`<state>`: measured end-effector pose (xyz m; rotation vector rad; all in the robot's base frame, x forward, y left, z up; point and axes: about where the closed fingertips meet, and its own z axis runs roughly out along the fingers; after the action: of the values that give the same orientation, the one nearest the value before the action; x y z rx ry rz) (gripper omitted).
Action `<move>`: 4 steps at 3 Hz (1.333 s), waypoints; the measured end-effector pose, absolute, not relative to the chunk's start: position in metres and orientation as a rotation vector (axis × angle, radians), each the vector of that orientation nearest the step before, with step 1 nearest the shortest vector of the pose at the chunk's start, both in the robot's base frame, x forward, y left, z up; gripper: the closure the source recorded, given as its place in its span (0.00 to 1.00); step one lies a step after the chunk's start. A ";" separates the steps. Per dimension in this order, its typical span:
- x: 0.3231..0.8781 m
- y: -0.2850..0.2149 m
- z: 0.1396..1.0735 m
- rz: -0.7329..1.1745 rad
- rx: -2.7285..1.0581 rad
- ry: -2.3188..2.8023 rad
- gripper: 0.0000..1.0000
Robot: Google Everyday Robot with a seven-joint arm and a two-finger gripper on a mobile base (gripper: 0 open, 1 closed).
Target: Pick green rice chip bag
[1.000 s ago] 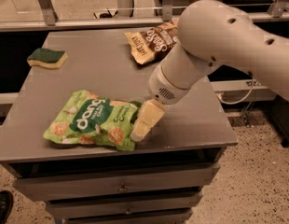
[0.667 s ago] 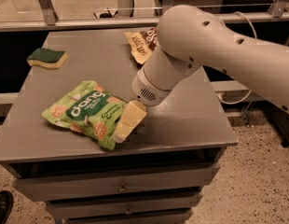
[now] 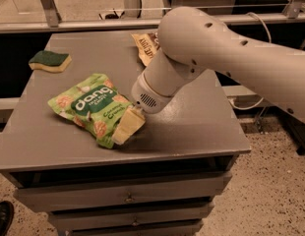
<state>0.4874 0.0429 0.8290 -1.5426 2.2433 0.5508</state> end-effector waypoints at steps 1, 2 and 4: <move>0.486 0.041 0.844 0.530 -1.540 2.226 0.72; 0.488 0.031 0.863 0.486 -1.526 2.204 0.95; 0.507 -0.001 0.932 0.395 -1.472 2.078 1.00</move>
Offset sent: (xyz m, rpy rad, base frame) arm 0.0098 -0.0349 0.0680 -0.0103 -0.1420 -0.0395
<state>0.5069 -0.0014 0.9322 -1.4716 2.0777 0.3947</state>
